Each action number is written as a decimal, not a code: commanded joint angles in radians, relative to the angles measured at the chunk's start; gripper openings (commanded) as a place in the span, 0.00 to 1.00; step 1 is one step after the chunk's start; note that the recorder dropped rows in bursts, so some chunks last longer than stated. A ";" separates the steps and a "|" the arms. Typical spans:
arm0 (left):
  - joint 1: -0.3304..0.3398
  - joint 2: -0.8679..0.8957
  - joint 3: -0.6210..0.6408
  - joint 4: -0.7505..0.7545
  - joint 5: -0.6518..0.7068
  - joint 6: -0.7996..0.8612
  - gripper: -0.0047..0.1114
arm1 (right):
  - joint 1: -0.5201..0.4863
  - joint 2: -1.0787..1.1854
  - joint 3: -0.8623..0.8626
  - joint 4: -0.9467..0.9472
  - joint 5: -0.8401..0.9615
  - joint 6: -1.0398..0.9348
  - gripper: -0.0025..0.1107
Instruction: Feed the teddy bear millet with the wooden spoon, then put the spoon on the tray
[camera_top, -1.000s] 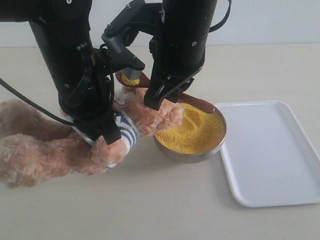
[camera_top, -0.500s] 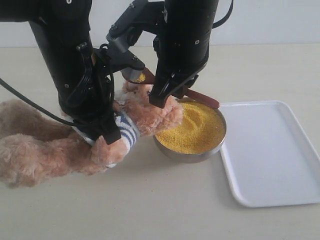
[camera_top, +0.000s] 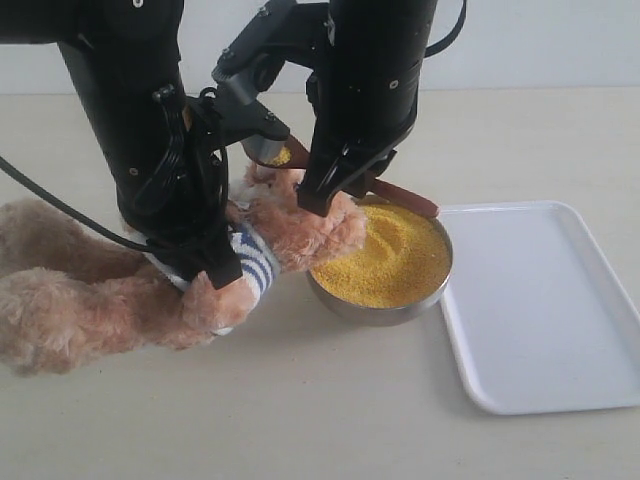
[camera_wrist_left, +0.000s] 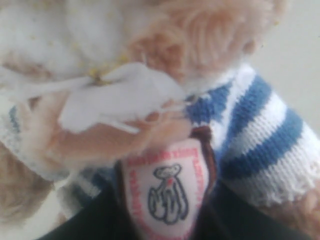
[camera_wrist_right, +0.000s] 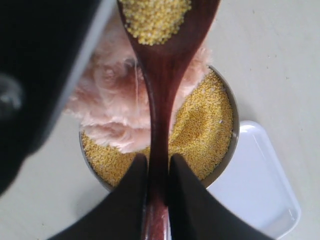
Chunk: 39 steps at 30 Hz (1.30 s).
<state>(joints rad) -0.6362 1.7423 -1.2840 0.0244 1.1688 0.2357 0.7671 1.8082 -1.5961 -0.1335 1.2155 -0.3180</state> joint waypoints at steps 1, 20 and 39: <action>-0.004 -0.012 0.003 -0.006 0.001 0.006 0.07 | 0.001 -0.001 -0.008 0.016 0.006 -0.003 0.02; -0.004 -0.012 0.003 -0.002 0.001 0.006 0.07 | 0.023 -0.001 -0.008 -0.004 0.006 -0.032 0.02; -0.004 -0.012 0.003 0.021 0.003 0.006 0.07 | 0.065 0.039 -0.008 -0.100 0.006 0.018 0.02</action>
<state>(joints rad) -0.6362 1.7423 -1.2741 0.0350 1.1820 0.2374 0.8275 1.8406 -1.6029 -0.2061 1.2127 -0.3066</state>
